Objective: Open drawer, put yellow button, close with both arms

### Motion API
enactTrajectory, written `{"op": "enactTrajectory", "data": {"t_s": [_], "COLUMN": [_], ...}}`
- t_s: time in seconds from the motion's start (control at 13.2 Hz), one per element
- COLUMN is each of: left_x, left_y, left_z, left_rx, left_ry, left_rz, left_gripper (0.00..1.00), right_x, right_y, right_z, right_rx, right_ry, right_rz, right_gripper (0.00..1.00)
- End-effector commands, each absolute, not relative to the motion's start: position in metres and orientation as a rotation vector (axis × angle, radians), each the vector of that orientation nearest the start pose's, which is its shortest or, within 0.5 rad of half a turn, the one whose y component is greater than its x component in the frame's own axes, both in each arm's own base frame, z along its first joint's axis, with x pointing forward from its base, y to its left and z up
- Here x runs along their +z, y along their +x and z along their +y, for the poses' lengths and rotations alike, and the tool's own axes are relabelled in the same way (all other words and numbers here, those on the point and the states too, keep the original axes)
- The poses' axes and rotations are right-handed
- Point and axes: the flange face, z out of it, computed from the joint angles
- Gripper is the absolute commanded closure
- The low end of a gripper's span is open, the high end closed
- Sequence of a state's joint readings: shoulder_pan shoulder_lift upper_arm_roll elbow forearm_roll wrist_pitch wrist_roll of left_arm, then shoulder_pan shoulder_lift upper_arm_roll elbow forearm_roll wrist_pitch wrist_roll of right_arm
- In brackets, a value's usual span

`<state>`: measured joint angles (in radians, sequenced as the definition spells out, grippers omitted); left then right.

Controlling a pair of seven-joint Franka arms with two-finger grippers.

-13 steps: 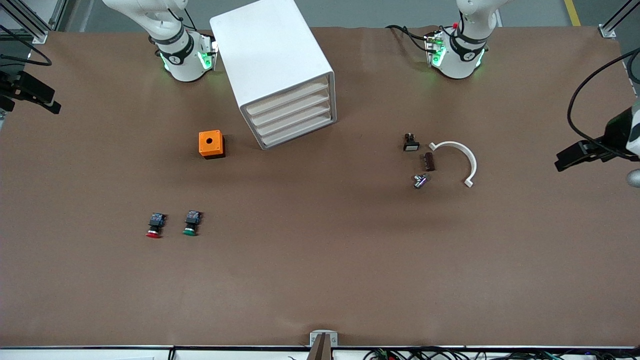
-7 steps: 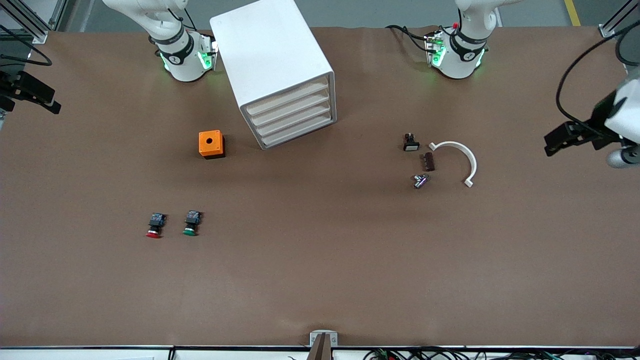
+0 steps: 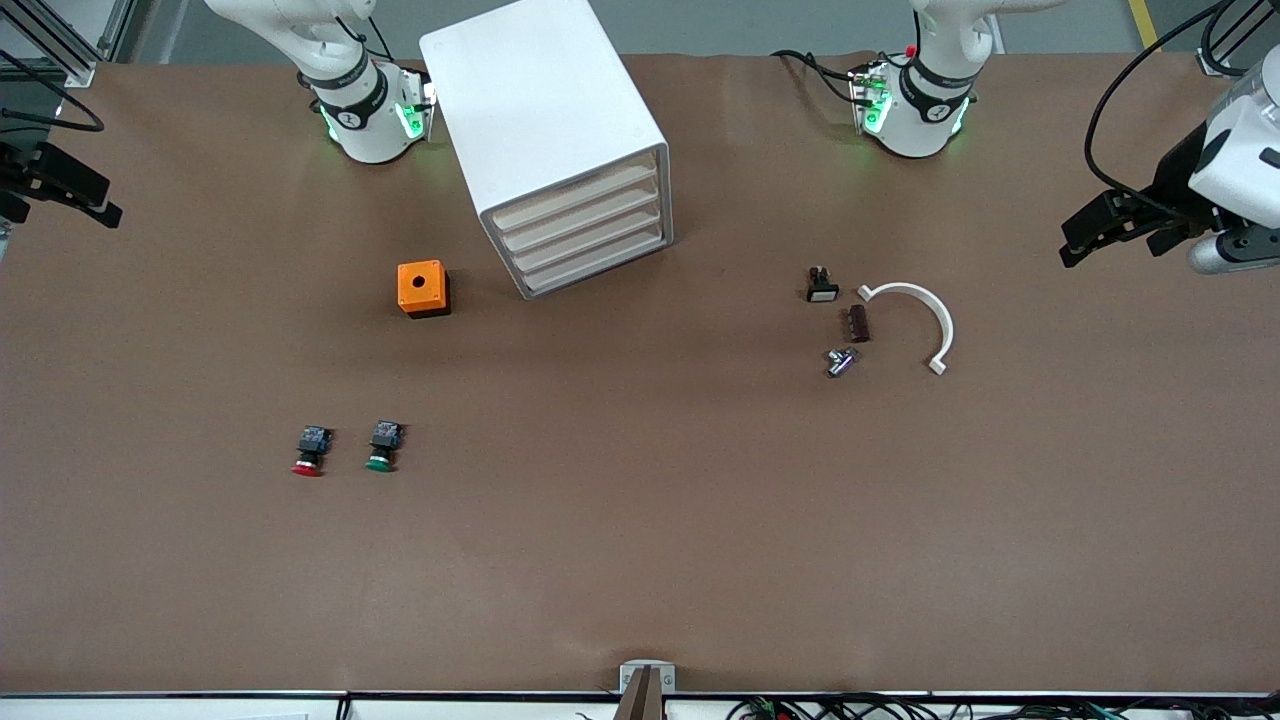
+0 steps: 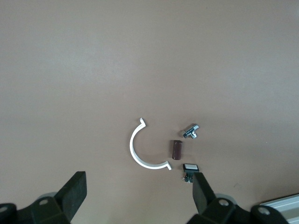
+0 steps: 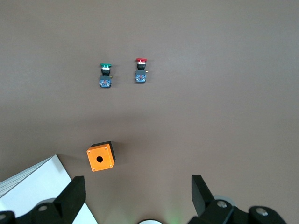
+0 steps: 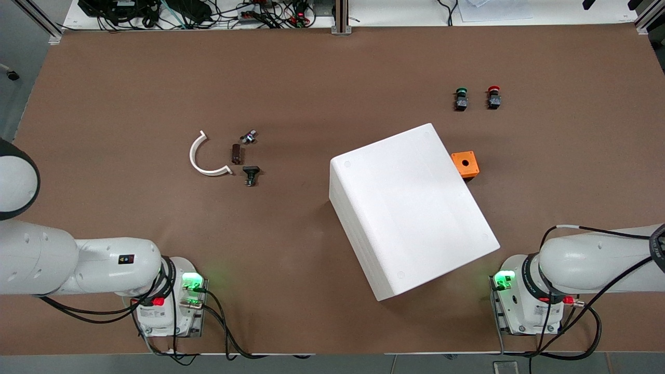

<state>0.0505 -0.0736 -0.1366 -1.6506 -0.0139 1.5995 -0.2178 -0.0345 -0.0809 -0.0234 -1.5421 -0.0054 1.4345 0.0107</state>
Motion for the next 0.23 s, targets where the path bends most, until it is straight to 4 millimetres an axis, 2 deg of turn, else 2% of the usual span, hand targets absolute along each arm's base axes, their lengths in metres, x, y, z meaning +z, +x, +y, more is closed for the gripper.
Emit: {"op": "enactTrajectory", "data": {"t_s": [0.0,0.15], "left_x": [0.633,0.641], "left_y": [0.533,0.536], "left_z": [-0.045,-0.033], "left_rx": [-0.066,-0.082], "left_ry": [-3.152,-3.146], "left_rz": [-0.197,-0.220], "left_gripper": [0.00,0.00], "right_x": [0.672,0.672], "right_y": [0.516,0.516], "right_z": [-0.023,-0.017], "right_rx": [0.042,0.042], "right_ry": [-3.161,-3.162], "right_rz": [0.068,0.048], "right_gripper": [0.00,0.00]}}
